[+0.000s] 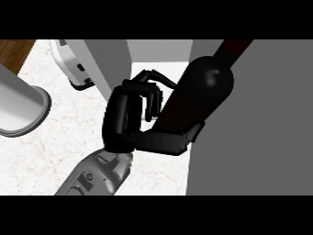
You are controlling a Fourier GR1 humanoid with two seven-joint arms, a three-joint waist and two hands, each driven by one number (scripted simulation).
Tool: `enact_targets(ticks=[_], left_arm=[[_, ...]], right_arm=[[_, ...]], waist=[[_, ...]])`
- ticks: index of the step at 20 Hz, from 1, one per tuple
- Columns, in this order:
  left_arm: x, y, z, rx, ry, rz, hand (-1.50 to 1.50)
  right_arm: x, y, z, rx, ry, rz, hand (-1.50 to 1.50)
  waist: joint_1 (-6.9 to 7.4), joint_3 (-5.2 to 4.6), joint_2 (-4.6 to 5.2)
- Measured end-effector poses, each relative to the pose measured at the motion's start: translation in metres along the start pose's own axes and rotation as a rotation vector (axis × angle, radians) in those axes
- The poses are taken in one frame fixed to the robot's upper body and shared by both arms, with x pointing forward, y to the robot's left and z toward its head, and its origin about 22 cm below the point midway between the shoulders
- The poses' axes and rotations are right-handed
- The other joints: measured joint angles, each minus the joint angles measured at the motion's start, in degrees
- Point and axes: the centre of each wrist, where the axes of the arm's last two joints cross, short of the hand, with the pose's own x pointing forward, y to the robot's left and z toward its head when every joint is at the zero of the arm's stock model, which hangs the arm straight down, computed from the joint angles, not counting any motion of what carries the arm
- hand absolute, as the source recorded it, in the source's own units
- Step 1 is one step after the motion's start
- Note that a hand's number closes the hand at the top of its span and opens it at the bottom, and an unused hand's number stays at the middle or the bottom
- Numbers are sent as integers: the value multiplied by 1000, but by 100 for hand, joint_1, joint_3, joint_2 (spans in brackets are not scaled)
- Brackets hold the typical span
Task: Pick up the wine, place it into the cabinet and close the cabinet
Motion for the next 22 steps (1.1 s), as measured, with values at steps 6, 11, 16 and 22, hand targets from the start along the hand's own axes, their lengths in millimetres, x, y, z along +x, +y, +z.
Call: enact_targets(ticks=[6,11,16,22], left_arm=[[-8,-11,-6,27,6,-13,150],[-23,-12,-8,55,12,9,150],[-39,-11,-8,87,17,27,150],[-63,-5,-7,98,27,-32,150]], right_arm=[[1,-5,0,-15,6,18,-150],[0,1,-2,8,-8,-8,-150],[-3,1,0,10,-12,-8,-150],[-1,0,0,4,-9,-9,-150]], waist=[[-4,-1,1],[-9,-1,6],[-4,-3,9],[-5,-1,5]])
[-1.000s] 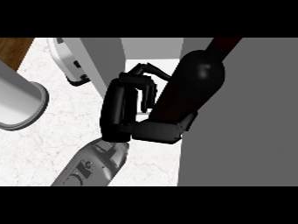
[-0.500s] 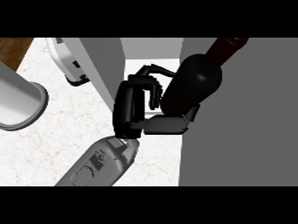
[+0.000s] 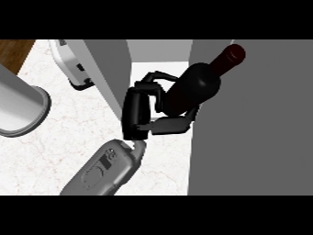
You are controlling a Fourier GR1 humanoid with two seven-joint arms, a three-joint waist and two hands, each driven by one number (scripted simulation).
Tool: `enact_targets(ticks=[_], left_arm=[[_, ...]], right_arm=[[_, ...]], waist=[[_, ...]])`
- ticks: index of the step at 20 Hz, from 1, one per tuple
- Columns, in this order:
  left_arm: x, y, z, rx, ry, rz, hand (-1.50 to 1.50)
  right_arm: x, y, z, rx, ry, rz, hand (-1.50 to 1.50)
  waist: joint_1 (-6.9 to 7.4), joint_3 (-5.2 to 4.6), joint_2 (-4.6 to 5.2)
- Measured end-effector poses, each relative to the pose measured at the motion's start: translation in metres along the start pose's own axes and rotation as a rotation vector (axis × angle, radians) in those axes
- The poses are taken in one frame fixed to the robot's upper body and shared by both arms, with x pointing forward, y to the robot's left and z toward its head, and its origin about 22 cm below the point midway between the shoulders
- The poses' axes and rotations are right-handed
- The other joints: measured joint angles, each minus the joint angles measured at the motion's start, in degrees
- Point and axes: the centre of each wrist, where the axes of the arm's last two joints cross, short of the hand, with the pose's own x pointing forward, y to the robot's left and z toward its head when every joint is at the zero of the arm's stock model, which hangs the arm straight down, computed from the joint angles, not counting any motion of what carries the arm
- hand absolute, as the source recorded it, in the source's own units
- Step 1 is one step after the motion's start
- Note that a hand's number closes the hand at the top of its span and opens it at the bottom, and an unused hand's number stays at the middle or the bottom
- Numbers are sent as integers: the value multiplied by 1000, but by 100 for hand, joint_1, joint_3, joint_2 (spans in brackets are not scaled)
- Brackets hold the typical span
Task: Pick up the wine, place it into the cabinet and close the cabinet
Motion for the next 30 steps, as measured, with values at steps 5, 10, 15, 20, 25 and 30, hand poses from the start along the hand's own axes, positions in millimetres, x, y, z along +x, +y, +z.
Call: enact_targets(ticks=[5,10,15,20,25,30], left_arm=[[-22,3,3,3,-13,-65,150],[-36,13,3,23,-38,-94,150],[-39,28,-7,49,-37,-94,150],[-43,34,-16,75,-29,-85,150],[-46,46,-34,73,-6,-78,150],[-55,51,-50,72,26,-73,150]], right_arm=[[-2,2,-1,6,-12,-6,-150],[1,-1,-2,-3,-8,10,-150],[-2,-2,-1,-4,-16,8,-150],[-4,1,2,-1,-12,-9,-150],[1,1,-2,-8,-4,-7,-150],[3,0,-4,-10,-8,-4,-150]], waist=[[12,0,2],[23,-1,2],[33,-1,1],[31,0,1],[18,-1,4],[-5,-1,11]])
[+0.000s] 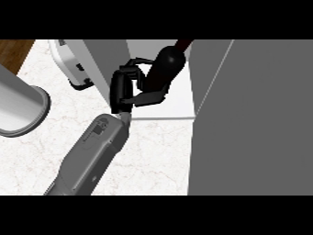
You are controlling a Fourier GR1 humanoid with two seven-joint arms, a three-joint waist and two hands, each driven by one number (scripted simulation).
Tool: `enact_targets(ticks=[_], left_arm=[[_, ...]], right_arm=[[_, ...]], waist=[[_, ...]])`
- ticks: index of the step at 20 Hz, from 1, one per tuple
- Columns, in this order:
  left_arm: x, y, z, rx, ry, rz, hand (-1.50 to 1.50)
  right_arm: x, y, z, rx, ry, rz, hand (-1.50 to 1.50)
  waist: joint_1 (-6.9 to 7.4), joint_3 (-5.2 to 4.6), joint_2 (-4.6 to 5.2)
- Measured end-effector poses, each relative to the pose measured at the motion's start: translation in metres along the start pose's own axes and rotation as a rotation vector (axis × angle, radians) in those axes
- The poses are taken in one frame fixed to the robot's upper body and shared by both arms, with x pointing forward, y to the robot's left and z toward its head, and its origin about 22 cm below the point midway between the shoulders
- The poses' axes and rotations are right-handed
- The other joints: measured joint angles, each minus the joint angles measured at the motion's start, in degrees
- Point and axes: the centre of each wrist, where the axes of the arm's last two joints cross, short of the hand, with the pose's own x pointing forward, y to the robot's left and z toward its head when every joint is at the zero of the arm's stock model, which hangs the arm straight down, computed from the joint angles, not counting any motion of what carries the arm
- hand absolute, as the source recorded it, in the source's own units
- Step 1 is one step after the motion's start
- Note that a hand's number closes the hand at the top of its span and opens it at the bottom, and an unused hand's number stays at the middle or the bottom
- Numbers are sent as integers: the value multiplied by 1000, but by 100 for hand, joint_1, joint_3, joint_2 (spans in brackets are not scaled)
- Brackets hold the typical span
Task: Pick up the wine, place it into the cabinet and close the cabinet
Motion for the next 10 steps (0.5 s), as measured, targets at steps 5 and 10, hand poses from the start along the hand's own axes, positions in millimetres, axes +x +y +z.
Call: enact_targets(ticks=[5,10], left_arm=[[-6,-5,-13,6,24,-34,150],[-9,-5,-27,21,26,-52,150]], right_arm=[[-4,0,3,6,-2,-1,-150],[-1,-1,0,3,0,-3,-150]], waist=[[-37,0,5],[-50,0,12]])
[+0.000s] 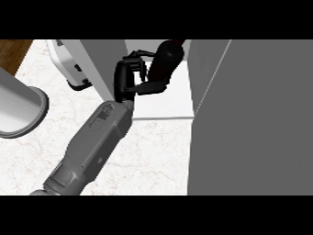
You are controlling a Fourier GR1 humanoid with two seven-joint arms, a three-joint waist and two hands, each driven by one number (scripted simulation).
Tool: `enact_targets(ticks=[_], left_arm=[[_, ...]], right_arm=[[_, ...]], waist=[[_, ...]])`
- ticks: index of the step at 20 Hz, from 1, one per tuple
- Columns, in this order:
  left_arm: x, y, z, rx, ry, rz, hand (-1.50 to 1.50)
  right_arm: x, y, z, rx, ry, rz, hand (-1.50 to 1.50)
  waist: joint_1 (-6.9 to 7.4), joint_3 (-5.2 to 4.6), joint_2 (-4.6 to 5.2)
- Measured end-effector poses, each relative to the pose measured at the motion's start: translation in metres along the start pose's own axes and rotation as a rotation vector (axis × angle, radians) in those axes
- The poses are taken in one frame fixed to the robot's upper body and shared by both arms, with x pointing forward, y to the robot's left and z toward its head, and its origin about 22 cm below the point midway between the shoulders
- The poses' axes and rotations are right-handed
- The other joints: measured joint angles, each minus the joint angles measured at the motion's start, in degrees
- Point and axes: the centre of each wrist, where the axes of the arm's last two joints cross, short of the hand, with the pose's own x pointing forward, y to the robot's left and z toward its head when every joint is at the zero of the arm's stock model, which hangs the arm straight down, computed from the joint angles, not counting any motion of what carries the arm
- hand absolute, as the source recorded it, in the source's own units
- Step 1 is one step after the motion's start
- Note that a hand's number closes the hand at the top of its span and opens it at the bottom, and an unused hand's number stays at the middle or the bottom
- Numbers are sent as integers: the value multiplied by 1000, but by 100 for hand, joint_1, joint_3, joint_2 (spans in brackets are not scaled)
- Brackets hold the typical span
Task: Pick up the wine, place it into the cabinet and close the cabinet
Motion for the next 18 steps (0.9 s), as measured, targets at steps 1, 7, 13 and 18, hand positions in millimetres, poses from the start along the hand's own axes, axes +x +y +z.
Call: enact_targets(ticks=[1,7,13,18], left_arm=[[-1,1,-2,7,-8,-9,150],[-1,1,-18,41,-74,-63,150],[1,-1,-27,63,-102,-85,150],[0,2,-32,91,-72,-49,150]], right_arm=[[-1,0,1,5,0,-1,-150],[-2,3,-1,20,-7,-11,-150],[-6,0,3,24,-6,-4,-150],[-5,5,0,35,-15,-28,-150]], waist=[[-24,1,5],[-63,0,21],[-67,1,22],[-97,0,38]])
